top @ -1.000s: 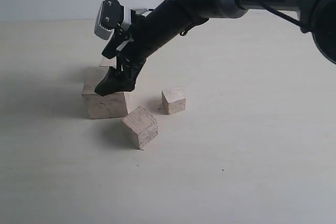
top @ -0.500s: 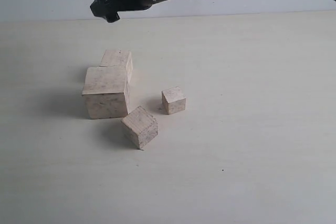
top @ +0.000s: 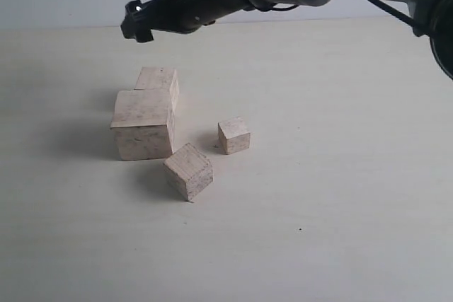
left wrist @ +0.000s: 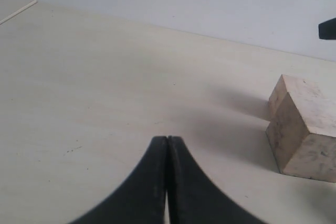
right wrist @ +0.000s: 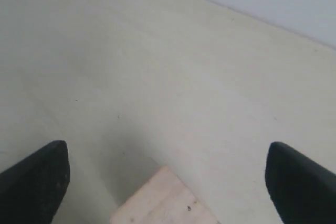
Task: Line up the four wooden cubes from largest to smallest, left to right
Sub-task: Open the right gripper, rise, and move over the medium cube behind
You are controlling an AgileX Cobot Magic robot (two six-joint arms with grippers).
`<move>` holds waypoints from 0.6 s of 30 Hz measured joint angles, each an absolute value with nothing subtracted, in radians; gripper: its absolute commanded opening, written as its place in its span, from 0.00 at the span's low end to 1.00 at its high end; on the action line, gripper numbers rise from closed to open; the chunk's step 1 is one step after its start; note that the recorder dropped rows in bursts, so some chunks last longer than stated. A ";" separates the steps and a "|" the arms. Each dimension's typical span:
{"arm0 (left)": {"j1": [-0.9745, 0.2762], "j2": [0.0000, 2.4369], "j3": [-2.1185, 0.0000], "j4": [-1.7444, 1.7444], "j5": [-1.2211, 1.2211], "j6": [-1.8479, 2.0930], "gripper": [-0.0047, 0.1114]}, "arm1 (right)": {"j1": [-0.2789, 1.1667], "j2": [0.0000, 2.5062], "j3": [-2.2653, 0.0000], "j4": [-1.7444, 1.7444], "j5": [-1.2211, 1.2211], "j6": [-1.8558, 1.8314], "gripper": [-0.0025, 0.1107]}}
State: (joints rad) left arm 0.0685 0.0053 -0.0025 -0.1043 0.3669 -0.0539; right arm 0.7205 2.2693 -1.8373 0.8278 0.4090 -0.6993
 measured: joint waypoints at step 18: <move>0.068 0.005 -0.002 -0.104 0.367 -0.054 0.04 | 0.831 2.266 -2.036 0.655 0.513 -0.242 0.02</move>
